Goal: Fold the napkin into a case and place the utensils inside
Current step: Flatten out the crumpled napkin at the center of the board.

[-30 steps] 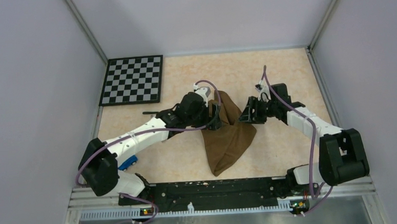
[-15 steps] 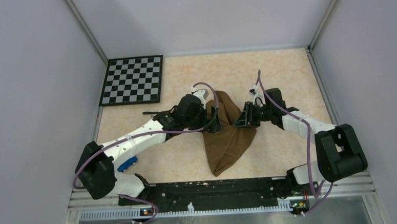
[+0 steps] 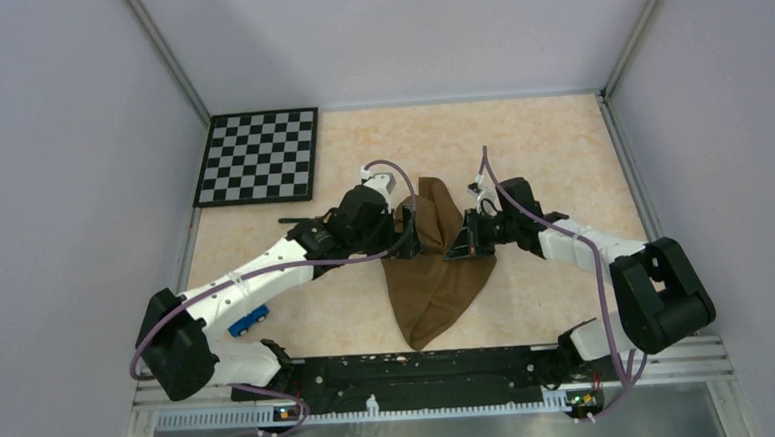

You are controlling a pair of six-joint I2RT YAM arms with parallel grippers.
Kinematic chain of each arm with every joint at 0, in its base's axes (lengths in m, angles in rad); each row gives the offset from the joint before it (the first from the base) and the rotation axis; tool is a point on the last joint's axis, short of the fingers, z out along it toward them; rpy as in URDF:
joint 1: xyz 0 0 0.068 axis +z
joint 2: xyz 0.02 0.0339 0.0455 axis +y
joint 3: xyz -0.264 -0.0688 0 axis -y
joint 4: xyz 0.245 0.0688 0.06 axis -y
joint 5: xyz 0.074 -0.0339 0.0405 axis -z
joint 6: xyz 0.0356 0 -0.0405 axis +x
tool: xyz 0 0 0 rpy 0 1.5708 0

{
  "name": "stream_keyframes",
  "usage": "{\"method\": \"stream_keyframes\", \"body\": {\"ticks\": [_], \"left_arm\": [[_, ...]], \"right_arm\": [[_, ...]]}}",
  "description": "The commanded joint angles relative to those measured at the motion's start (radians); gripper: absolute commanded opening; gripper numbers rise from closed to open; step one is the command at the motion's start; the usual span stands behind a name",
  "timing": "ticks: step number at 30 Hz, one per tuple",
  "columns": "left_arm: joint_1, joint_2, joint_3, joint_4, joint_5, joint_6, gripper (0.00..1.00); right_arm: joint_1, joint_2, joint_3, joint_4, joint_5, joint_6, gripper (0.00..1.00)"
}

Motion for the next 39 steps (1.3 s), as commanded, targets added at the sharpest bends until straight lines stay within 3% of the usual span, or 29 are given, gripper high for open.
{"method": "stream_keyframes", "body": {"ticks": [1,4,6,10,15,19,27,35,39], "left_arm": [[0.005,-0.063,-0.004,-0.017,-0.065,0.027,0.97],[0.008,-0.089,-0.003,-0.019,-0.072,0.045,0.98],[0.011,-0.116,0.003,-0.013,-0.079,0.057,0.98],[0.014,-0.194,0.028,0.005,-0.121,0.063,0.98],[0.014,-0.349,-0.022,0.136,-0.137,0.088,0.99],[0.014,-0.404,-0.034,0.218,-0.082,0.131,0.99],[0.015,-0.291,-0.003,0.339,0.152,0.28,0.99],[0.032,-0.188,-0.091,0.493,-0.026,0.284,0.99],[0.139,-0.156,-0.149,0.641,0.224,0.287,0.99]], "right_arm": [[0.022,-0.066,0.038,-0.044,-0.007,0.031,0.0],[0.02,-0.136,0.114,-0.055,-0.043,0.119,0.0],[0.013,-0.164,0.167,-0.018,-0.032,0.29,0.0],[0.007,-0.181,0.326,0.107,0.063,0.534,0.0],[0.007,-0.16,0.568,0.215,0.196,0.677,0.0],[0.007,-0.107,0.775,0.229,0.26,0.711,0.0],[0.007,-0.002,1.082,0.161,0.293,0.71,0.0],[0.006,0.041,1.21,0.119,0.307,0.726,0.0],[0.007,0.041,1.231,0.104,0.306,0.723,0.0]]}}
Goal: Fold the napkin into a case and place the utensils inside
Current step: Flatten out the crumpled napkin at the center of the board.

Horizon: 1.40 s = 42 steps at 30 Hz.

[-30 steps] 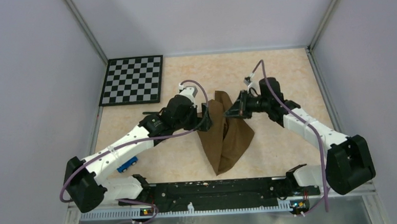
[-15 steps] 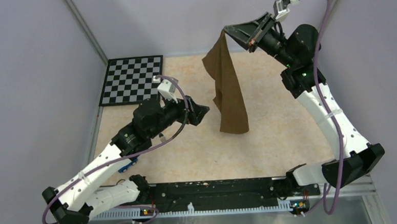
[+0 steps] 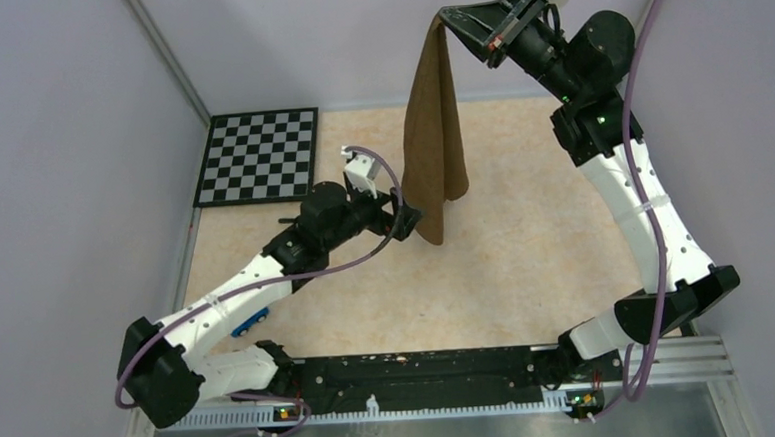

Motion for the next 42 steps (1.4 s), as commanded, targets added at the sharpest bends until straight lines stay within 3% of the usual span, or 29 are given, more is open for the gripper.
{"method": "stream_keyframes", "body": {"ticks": [1,6,9,12,18,26,33,37,39,41,42], "left_arm": [[0.108,0.032,-0.049,0.23,0.201,0.029,0.99],[0.214,0.075,-0.079,0.361,0.464,0.011,0.99],[0.252,0.073,-0.133,0.46,0.527,-0.031,0.99],[0.289,0.078,-0.154,0.49,0.555,-0.019,0.99],[0.322,0.209,-0.076,0.483,0.812,-0.01,0.96],[0.308,0.327,-0.116,0.629,0.873,-0.058,0.93],[0.232,0.342,-0.128,0.586,0.779,-0.031,0.67],[0.217,0.326,-0.115,0.525,0.682,-0.034,0.33],[0.206,0.274,-0.085,0.4,0.584,-0.014,0.15],[0.191,0.195,-0.055,0.278,0.51,0.0,0.01],[0.177,0.146,-0.036,0.2,0.459,0.008,0.0]], "right_arm": [[-0.001,-0.01,0.073,0.004,0.007,0.012,0.0],[-0.001,-0.012,0.077,-0.009,0.0,0.006,0.0],[-0.001,-0.01,0.077,-0.008,0.0,0.006,0.0],[-0.001,-0.004,0.09,-0.018,-0.01,-0.002,0.0],[-0.002,0.005,0.096,-0.021,-0.017,-0.002,0.0],[-0.005,0.013,0.103,-0.022,-0.025,-0.007,0.0],[-0.012,0.01,0.098,-0.018,-0.02,-0.007,0.0],[-0.014,-0.011,0.081,-0.02,-0.002,-0.021,0.0],[-0.029,-0.036,0.081,-0.065,0.02,-0.057,0.0],[-0.043,-0.082,0.076,-0.119,0.069,-0.119,0.0],[-0.045,-0.11,0.075,-0.147,0.105,-0.159,0.0]]}}
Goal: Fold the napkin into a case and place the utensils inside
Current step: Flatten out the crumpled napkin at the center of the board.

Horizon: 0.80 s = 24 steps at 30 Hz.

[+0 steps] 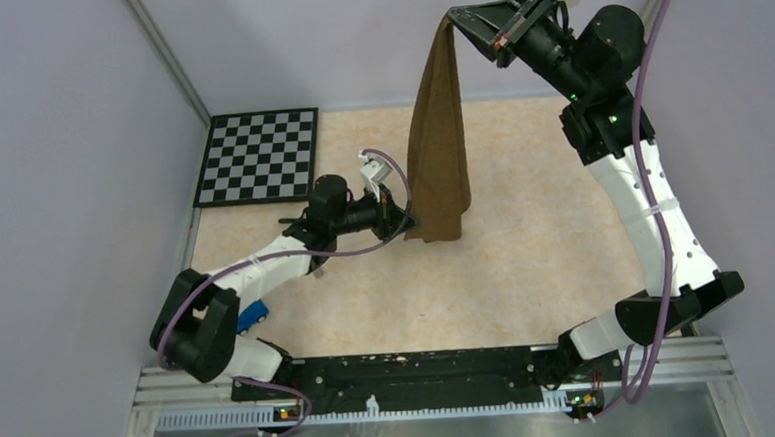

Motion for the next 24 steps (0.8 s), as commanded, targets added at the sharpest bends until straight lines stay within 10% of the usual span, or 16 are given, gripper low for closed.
{"method": "stream_keyframes", "body": {"ticks": [1,7,12,17,24], "left_arm": [[-0.048,-0.223,0.108,-0.294,-0.244,0.059,0.0],[-0.147,-0.533,0.331,-0.715,-0.516,0.16,0.0],[-0.147,-0.651,0.463,-0.797,-0.46,0.233,0.0],[-0.148,-0.572,0.604,-0.802,-0.495,0.245,0.0],[-0.127,-0.251,0.772,-0.898,-0.907,0.182,0.0]], "right_arm": [[-0.026,-0.144,0.024,-0.08,0.13,-0.166,0.0],[-0.025,-0.364,-0.078,-0.137,0.279,-0.385,0.0],[-0.026,-0.521,-0.132,-0.124,0.306,-0.48,0.0],[-0.027,-0.596,-0.157,-0.183,0.377,-0.545,0.0],[-0.026,-0.643,-0.495,-0.238,0.931,-0.641,0.0]]}}
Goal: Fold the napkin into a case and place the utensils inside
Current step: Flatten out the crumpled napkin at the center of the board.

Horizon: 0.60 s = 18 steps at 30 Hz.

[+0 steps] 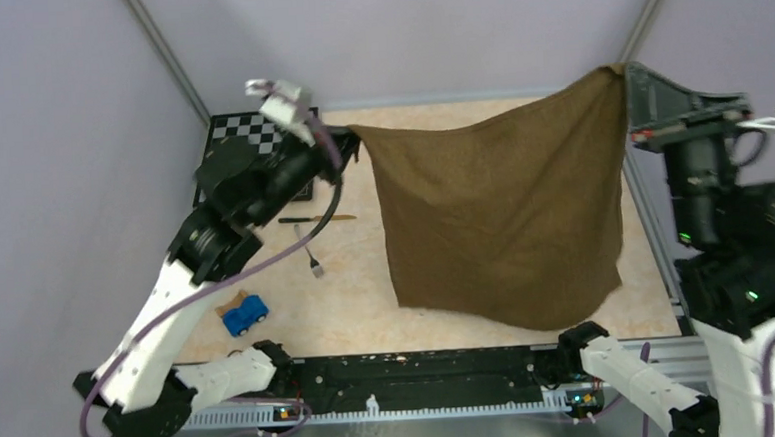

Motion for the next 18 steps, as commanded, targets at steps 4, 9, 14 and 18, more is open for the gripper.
{"method": "stream_keyframes", "body": {"ticks": [4,9,14,18], "left_arm": [[0.14,0.457,0.166,-0.106,-0.226,-0.036,0.0],[0.225,0.868,0.424,-0.125,-0.184,0.02,0.0],[0.245,1.352,0.949,-0.239,-0.309,0.148,0.54],[0.271,1.403,1.19,-0.418,-0.314,0.069,0.98]], "right_arm": [[-0.029,0.124,-0.427,0.107,0.511,-0.188,0.0],[-0.219,0.377,-0.587,0.43,0.432,-0.264,0.0],[-0.285,0.872,-0.335,0.347,0.184,-0.52,0.43],[-0.278,1.056,0.053,-0.18,0.152,-0.484,0.77]]}}
